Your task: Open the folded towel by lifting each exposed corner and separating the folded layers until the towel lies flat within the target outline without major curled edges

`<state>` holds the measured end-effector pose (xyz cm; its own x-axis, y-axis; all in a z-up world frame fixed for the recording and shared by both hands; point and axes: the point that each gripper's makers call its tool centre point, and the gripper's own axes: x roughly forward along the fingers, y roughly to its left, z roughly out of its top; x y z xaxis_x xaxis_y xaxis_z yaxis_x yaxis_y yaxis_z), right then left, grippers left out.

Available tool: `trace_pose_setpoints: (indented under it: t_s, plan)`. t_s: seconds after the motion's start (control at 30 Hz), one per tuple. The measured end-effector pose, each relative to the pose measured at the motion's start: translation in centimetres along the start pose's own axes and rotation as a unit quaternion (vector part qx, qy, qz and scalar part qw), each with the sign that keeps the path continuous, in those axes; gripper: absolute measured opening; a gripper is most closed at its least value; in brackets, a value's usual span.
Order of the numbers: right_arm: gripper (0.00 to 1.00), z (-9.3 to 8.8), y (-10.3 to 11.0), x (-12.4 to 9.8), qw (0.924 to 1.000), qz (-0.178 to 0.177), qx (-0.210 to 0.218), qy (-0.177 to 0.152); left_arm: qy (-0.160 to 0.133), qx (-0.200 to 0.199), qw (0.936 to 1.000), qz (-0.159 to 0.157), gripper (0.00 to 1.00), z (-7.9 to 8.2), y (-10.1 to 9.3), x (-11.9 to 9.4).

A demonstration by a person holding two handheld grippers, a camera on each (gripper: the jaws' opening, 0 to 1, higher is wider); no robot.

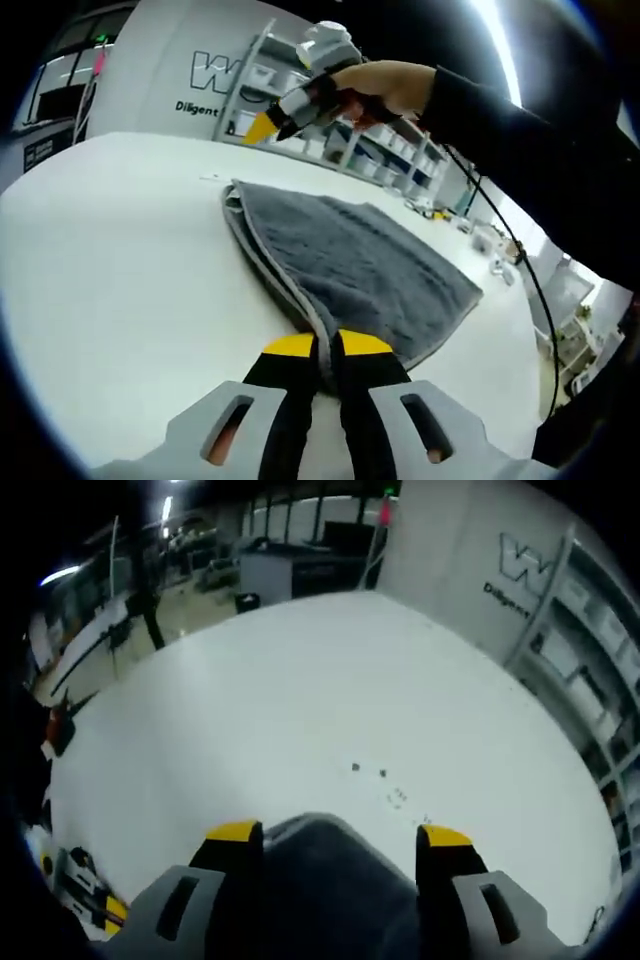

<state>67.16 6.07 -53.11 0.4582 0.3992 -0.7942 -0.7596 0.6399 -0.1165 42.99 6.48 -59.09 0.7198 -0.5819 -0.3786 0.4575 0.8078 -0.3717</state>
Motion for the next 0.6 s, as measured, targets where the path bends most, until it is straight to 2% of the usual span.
trace_pose_setpoints:
  t_s: [0.07,0.17,0.27,0.37,0.43,0.5,0.6]
  plan:
    - [0.54,0.1,0.3,0.6,1.0000,0.001,0.005,-0.004,0.000,0.003,1.0000,-0.001,0.06,-0.1,0.1,0.0]
    - [0.52,-0.5,0.8,1.6,0.9996,0.011,0.024,0.010,0.000,0.009,1.0000,-0.001,0.06,-0.1,0.1,0.1]
    - [0.45,-1.1,0.9,2.3,0.9989,0.013,0.036,0.029,0.000,0.005,1.0000,-0.004,0.06,0.0,0.1,0.1]
    - [0.39,-1.4,1.1,2.7,0.9959,0.015,0.078,0.044,0.002,0.004,1.0000,-0.006,0.06,0.1,0.0,0.2]
    - [0.33,-1.2,1.6,2.8,0.9921,0.034,0.112,0.046,0.003,0.004,1.0000,-0.008,0.06,0.0,0.1,0.2]
    - [0.36,-0.1,0.3,3.7,0.9915,0.038,0.113,0.052,0.003,0.004,1.0000,-0.008,0.06,0.0,0.1,0.1]
    - [0.37,-1.0,0.7,4.1,0.9891,0.042,0.114,0.083,0.002,0.009,0.9999,-0.008,0.06,0.1,0.0,0.1]
